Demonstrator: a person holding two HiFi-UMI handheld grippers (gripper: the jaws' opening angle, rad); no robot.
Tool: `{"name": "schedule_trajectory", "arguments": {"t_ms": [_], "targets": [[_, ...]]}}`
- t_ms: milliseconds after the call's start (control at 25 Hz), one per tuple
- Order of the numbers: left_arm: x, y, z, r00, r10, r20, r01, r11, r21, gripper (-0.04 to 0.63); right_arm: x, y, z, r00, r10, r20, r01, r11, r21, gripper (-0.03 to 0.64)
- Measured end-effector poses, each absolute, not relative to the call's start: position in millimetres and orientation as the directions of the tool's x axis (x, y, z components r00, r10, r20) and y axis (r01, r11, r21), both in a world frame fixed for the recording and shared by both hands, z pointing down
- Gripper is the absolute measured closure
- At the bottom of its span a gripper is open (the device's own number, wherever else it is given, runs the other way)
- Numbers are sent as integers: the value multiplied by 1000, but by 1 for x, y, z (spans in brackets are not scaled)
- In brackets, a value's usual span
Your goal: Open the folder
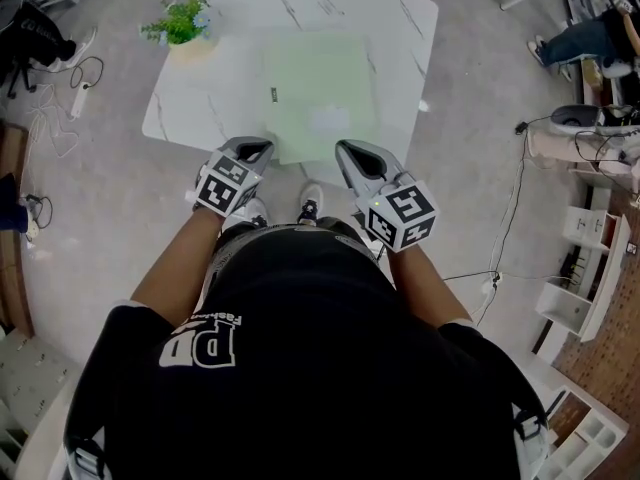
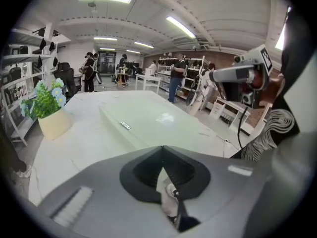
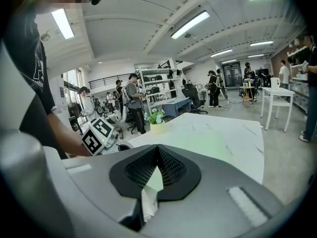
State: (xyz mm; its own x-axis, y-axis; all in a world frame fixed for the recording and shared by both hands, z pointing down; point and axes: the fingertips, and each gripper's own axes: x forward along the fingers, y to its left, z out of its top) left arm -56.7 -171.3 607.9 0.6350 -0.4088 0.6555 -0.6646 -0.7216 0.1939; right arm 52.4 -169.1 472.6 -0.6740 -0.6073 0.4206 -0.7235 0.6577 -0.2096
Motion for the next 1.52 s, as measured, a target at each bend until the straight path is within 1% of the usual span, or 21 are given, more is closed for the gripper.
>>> {"name": "schedule_trajectory", "arguments": {"t_ms": [360,560,920,1080,1280,1360,1520], "targets": [[-49,-164,636,615,-351,706,-643,-741,192,541,60,-169,473,-661,-618,425,-736,645,-207,617],[-52,-164,639,642,-355,679,-642,-733,224,540,60,-169,474,-660,-619,426,-737,644,-205,617],[-56,-167,646,647,-335,685,-658,-699,279,541,61,-165,474,-661,-622,420,-730,662,-169,617],[-56,-167,647,641,-314,700,-647,-712,273,541,59,-163,475,-668,-617,416,-717,683,-138,615],[-55,-167,646,646,-321,693,-652,-704,281,541,58,-159,476,-672,-614,414,-704,704,-98,612],[-55,-167,646,647,-325,690,-653,-703,281,541,57,-157,476,-675,-608,417,-697,711,-92,589],[-55,-167,646,650,-322,689,-650,-705,283,541,54,-153,479,-676,-598,430,-688,721,-79,586]]}}
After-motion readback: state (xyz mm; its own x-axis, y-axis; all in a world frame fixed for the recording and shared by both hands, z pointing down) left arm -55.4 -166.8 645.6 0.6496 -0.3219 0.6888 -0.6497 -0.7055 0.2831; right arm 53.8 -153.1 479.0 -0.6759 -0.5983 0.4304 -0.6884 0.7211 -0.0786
